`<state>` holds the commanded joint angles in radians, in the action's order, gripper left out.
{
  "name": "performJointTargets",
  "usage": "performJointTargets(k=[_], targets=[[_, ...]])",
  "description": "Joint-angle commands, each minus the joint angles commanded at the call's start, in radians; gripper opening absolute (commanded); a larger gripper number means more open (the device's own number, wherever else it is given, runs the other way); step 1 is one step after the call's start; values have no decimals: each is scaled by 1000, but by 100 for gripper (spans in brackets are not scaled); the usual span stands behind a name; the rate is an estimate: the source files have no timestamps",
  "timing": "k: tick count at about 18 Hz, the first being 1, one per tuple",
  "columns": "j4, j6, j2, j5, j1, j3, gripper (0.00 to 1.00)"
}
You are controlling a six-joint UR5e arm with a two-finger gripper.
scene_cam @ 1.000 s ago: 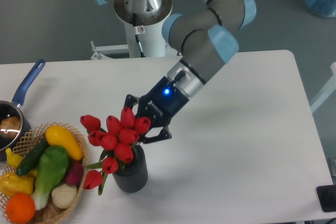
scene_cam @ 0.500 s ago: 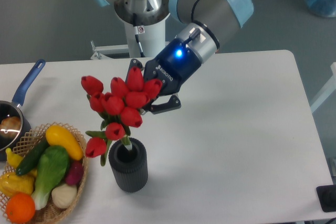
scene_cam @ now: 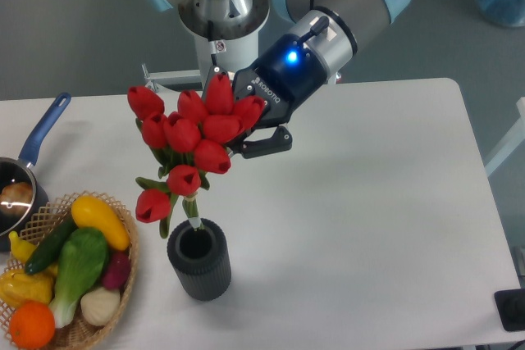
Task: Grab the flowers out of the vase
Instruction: 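Lift the gripped tulips straight up out of the black vase, then carry the tulip bunch away from the vase and hold it above the table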
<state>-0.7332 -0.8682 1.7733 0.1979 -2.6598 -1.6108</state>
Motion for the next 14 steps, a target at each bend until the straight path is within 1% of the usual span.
performJointTargets(k=[3, 5, 7, 11, 14], targets=[[-2, -6, 0, 20, -55, 57, 0], [-2, -20, 2, 78, -87, 77, 0], [-2, -70, 3, 181, -117, 74, 0], [-5, -155, 12, 319, -132, 37, 0], [-15, -169, 14, 344, -172, 11, 0]])
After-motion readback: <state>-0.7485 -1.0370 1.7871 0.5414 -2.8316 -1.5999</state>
